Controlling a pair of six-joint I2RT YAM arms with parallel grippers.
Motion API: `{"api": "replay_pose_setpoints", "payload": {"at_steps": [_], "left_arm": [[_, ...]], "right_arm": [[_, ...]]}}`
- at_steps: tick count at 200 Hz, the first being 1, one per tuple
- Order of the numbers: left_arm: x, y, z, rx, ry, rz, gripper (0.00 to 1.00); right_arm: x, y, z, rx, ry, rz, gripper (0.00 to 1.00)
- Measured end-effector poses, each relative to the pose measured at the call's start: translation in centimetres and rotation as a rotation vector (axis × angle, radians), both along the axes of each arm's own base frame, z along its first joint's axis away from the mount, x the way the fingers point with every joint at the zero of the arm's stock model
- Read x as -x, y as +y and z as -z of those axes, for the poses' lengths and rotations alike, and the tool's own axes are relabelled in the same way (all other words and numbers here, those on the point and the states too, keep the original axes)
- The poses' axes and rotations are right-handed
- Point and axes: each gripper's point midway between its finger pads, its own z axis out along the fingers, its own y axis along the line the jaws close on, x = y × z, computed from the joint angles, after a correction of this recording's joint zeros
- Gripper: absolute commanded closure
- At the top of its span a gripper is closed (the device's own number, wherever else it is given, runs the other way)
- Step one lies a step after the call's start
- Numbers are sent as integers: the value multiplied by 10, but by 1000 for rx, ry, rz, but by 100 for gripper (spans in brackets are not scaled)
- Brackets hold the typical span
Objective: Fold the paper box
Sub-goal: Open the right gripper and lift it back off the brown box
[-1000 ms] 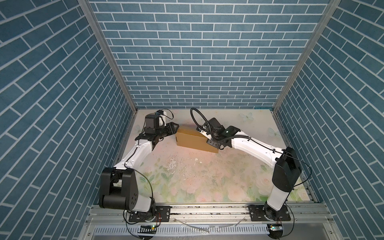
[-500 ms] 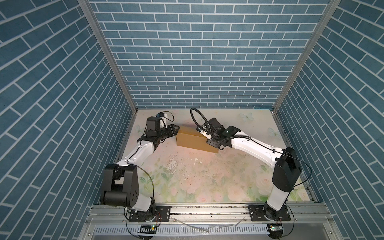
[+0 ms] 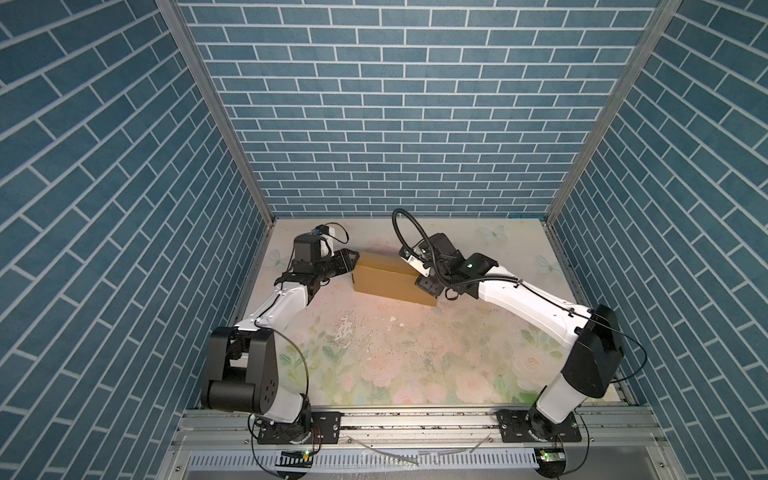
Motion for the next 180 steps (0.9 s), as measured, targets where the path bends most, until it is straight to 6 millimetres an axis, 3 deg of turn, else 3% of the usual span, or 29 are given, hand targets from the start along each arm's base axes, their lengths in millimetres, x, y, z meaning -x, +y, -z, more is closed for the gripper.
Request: {"api": "replay_pose_setpoints", "payload": {"at_steps": [39,77,83,95,157,180], "left_arm": [[-3,0,2,7,1,-4,50],[-3,0,2,11,2,-6,50],[-3,0,2,11,2,-6,50],[-3,0,2,11,2,-6,50],[-3,0,2,11,2,-7,50],[-3,0,2,11,2,-6,50]], "right_arm": [[-2,-24,-35,-176,-21,70,25],[-20,-70,-54,-384,-26,268,21],[-23,-77,-54,-417,-26,302,18],[-27,-91,-54,-484,-27,370,1],[-45,-137,-42,-807,50,631,1],[-53,-146,-40,-937,102,673,1]]}}
